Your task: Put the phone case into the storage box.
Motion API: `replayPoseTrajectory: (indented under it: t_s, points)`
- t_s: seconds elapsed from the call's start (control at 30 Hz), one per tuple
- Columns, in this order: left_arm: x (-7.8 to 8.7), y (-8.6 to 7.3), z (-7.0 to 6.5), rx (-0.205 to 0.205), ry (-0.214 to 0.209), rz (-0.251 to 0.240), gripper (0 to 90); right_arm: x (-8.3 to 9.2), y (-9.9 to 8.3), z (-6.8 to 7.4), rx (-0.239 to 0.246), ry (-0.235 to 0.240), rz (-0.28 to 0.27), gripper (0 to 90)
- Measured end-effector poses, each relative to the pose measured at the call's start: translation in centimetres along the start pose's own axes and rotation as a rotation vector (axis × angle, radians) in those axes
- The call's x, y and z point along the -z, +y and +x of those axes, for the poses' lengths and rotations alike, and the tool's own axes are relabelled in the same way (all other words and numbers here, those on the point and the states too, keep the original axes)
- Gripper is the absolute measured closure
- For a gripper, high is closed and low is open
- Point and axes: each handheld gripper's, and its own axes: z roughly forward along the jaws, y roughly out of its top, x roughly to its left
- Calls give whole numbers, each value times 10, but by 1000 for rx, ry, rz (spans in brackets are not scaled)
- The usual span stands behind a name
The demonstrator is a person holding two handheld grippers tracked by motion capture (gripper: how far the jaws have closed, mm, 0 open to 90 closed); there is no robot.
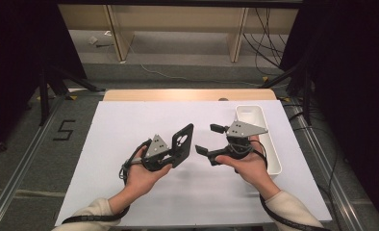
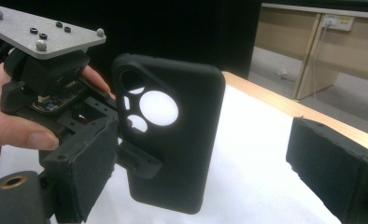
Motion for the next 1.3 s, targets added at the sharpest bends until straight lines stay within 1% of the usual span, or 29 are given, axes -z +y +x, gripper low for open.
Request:
replayPoseTrajectory:
  t_s: [0.2,0.7,0.93,1.07,1.13,1.3]
  points:
    - [-4,1,1,16,17,2,796,0,-2,2,-3,-12,-5,102]
    - [-7,2,2,34,55,0,797,-2,-4,4,-13,-44,-10,98]
    - [-10,2,0,32,59,2,796,-5,-6,6,-22,-55,-10,98]
    - [-12,3,-1,34,60,2,796,-6,-7,7,-31,-71,-16,97]
    - [-13,4,-1,27,62,3,796,-6,-8,7,-36,-81,-19,97]
    - [-17,5,-4,27,55,4,797,-7,-8,7,-42,-89,-19,97]
